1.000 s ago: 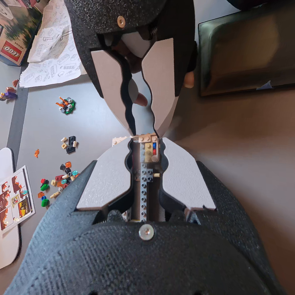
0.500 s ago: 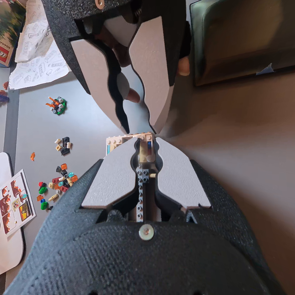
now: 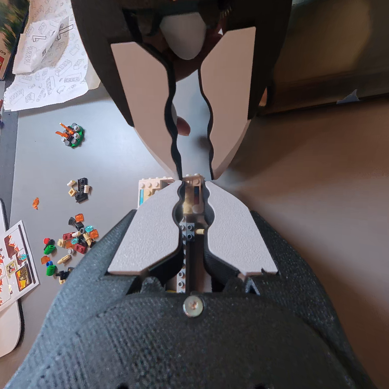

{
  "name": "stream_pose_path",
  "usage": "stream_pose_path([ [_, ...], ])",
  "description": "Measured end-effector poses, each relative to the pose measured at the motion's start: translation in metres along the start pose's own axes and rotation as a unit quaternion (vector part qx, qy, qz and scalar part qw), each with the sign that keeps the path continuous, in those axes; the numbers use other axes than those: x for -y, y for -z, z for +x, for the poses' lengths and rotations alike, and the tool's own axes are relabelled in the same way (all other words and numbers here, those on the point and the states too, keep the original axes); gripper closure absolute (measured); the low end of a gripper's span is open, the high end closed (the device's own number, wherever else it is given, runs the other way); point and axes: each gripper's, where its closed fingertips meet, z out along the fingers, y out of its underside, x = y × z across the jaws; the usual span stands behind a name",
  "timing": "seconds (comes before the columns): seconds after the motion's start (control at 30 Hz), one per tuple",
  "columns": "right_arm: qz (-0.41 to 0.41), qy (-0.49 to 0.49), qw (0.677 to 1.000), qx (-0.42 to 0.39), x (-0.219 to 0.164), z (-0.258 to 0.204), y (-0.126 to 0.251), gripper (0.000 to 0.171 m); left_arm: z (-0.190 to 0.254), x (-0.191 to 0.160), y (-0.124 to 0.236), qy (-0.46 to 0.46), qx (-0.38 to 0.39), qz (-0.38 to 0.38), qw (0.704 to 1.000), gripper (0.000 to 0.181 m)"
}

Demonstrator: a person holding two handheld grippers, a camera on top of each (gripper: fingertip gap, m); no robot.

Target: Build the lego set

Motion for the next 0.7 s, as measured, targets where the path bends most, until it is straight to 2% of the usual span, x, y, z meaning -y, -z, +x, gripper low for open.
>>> stream_pose_path([
  [0.37, 0.009, -0.022, 1.0, 0.015, 0.001, -0.001, 0.0, 0.143, 0.0, 0.0, 0.0, 0.017, -0.01, 0.003, 1.0, 0.164],
  [0.4, 0.019, -0.034, 0.999, 0.023, 0.001, -0.002, 0.001, 0.142, -0.002, 0.0, 0.002, 0.036, -0.014, 0.006, 0.999, 0.149],
  [0.43, 0.026, -0.044, 0.998, 0.032, 0.001, -0.003, 0.003, 0.14, -0.006, 0.001, 0.007, 0.051, -0.013, 0.014, 0.999, 0.142],
  [0.5, 0.033, -0.051, 0.998, 0.033, 0.0, -0.001, 0.008, 0.138, -0.017, 0.001, 0.02, 0.065, 0.0, 0.027, 0.998, 0.137],
  [0.57, 0.037, -0.054, 0.998, 0.023, -0.002, 0.004, 0.011, 0.137, -0.024, -0.011, 0.024, 0.079, 0.008, 0.008, 0.997, 0.125],
  [0.63, 0.043, -0.054, 0.997, 0.02, -0.001, 0.006, 0.011, 0.136, -0.024, -0.023, 0.018, 0.096, -0.006, -0.014, 0.995, 0.111],
  [0.7, 0.047, -0.045, 0.998, 0.015, 0.0, 0.006, 0.01, 0.136, -0.019, -0.028, 0.009, 0.103, -0.027, -0.026, 0.994, 0.104],
])
